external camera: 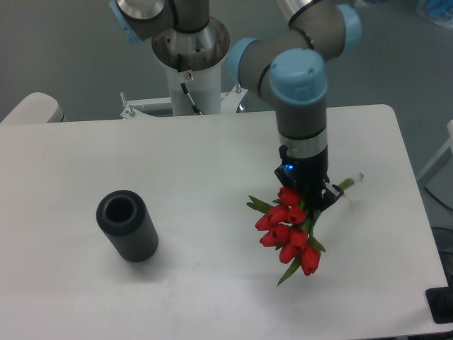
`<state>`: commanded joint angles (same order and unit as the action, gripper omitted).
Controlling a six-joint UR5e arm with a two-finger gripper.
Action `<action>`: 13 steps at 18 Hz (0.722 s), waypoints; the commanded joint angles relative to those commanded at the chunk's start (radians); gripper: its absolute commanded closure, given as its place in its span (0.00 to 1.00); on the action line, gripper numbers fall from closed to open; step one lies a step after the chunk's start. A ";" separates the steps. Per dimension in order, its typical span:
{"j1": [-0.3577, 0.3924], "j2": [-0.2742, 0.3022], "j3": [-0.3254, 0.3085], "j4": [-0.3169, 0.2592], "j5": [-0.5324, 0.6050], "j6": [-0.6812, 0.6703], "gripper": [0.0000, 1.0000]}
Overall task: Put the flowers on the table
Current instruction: 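Move the held tulips toward the black vase and lower them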
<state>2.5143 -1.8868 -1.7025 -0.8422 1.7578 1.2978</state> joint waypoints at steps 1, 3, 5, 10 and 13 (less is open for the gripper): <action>-0.003 -0.006 -0.017 0.000 0.015 -0.005 0.75; -0.006 -0.015 -0.032 0.002 0.052 -0.035 0.75; -0.009 -0.031 -0.042 0.002 0.060 -0.070 0.75; -0.055 -0.110 -0.036 0.003 0.173 -0.244 0.75; -0.068 -0.133 -0.029 0.006 0.186 -0.288 0.75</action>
<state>2.4467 -2.0202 -1.7319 -0.8360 1.9435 1.0095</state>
